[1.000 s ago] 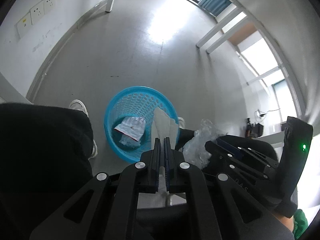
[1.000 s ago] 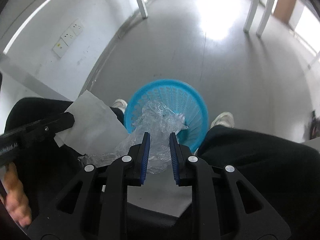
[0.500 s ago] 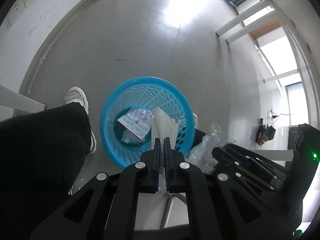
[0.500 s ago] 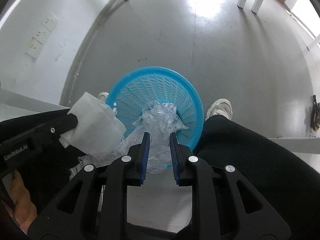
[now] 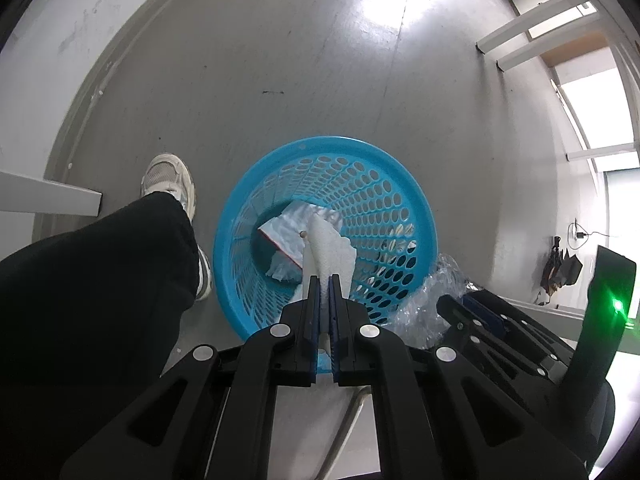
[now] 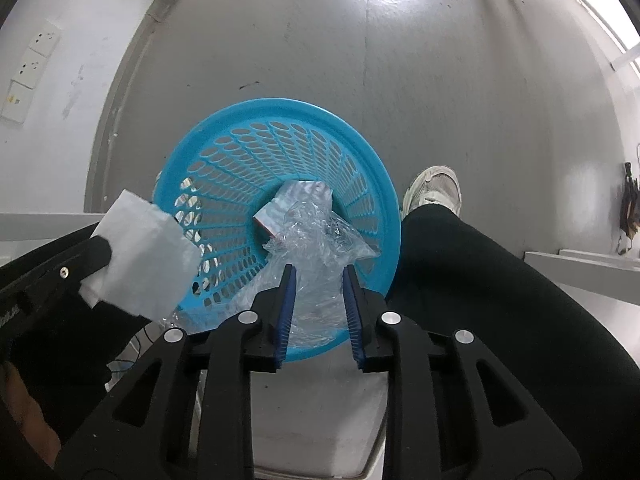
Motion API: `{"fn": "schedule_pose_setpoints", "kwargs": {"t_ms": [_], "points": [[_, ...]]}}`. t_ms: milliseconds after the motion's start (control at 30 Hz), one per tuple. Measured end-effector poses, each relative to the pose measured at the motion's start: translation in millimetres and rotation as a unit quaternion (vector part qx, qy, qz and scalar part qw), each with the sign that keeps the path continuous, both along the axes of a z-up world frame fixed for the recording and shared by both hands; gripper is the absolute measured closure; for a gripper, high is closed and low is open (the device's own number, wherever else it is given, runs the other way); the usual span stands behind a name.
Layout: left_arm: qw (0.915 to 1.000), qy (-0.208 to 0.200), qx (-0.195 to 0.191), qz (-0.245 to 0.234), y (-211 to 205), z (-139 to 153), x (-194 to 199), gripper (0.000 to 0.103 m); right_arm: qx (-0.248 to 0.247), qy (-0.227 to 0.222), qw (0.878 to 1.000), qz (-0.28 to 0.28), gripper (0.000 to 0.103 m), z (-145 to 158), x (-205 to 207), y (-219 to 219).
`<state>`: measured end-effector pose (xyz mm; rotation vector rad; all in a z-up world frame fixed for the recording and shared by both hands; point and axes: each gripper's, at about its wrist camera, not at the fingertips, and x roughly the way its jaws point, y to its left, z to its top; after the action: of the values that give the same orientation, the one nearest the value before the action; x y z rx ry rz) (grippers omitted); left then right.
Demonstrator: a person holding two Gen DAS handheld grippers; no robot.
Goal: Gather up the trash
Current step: 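Lower both held items over the blue wastebasket and open both tools, then raise both empty tools back toward the table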
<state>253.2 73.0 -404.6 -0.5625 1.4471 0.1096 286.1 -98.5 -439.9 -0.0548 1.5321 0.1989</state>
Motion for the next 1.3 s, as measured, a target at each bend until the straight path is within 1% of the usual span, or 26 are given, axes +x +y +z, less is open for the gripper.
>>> {"fn": "schedule_pose_setpoints", "kwargs": {"t_ms": [67, 133, 167, 233, 267, 300, 400, 533, 600, 700, 767, 900, 1000, 1133, 1167, 1233, 1300], "points": [[1.0, -0.002, -0.001, -0.002, -1, 1, 1, 0.099, 0.002, 0.0, 1.0, -0.001, 0.079, -1, 0, 0], [1.0, -0.005, -0.003, -0.001, -1, 3, 0, 0.097, 0.007, -0.002, 1.0, 0.0, 0.075, -1, -1, 1], [1.0, -0.007, -0.005, 0.003, 1, 5, 0, 0.092, 0.009, -0.005, 1.0, -0.001, 0.074, -1, 0, 1], [0.9998, -0.011, -0.008, 0.012, 5, 7, -1, 0.073, 0.015, -0.008, 1.0, -0.004, 0.066, 1, 0, -1], [0.9998, -0.012, -0.008, 0.014, 5, 7, -1, 0.07, 0.018, -0.006, 1.0, -0.005, 0.064, 1, -1, -1], [0.9998, -0.014, -0.005, 0.015, 6, 7, -2, 0.07, 0.019, -0.005, 1.0, -0.005, 0.061, 2, -1, -2], [0.9997, -0.019, 0.004, 0.013, 5, 11, -5, 0.07, 0.019, -0.009, 1.0, 0.002, 0.059, 7, -4, 0], [0.9995, -0.026, 0.011, 0.012, 5, 17, -10, 0.07, 0.018, -0.019, 1.0, 0.01, 0.053, 16, -11, 3], [0.9994, -0.028, 0.013, 0.013, 5, 21, -14, 0.07, 0.021, -0.023, 0.999, 0.012, 0.049, 25, -16, 3], [0.9992, -0.026, 0.031, 0.01, 4, 29, -22, 0.068, 0.035, -0.032, 0.999, 0.017, 0.045, 43, -30, 6], [0.9981, -0.032, 0.052, -0.002, -1, 41, -30, 0.067, 0.043, -0.037, 0.998, 0.024, 0.043, 55, -40, 8], [0.996, -0.069, 0.05, -0.024, -8, 69, -52, 0.061, 0.045, -0.075, 0.995, 0.045, 0.038, 87, -64, 9], [0.9938, -0.085, 0.059, -0.042, -13, 87, -72, 0.06, 0.049, -0.104, 0.991, 0.065, 0.034, 112, -84, 9], [0.9914, -0.11, 0.065, -0.03, -10, 113, -94, 0.059, 0.057, -0.137, 0.986, 0.082, 0.029, 140, -111, 6], [0.9898, -0.117, 0.075, -0.031, -10, 121, -101, 0.058, 0.059, -0.143, 0.984, 0.085, 0.027, 146, -117, 4], [0.9877, -0.126, 0.086, -0.036, -13, 130, -114, 0.052, 0.068, -0.154, 0.982, 0.089, 0.026, 161, -128, -1], [0.9865, -0.134, 0.085, -0.042, -17, 139, -127, 0.05, 0.082, -0.165, 0.979, 0.087, 0.024, 175, -141, -8]]}}
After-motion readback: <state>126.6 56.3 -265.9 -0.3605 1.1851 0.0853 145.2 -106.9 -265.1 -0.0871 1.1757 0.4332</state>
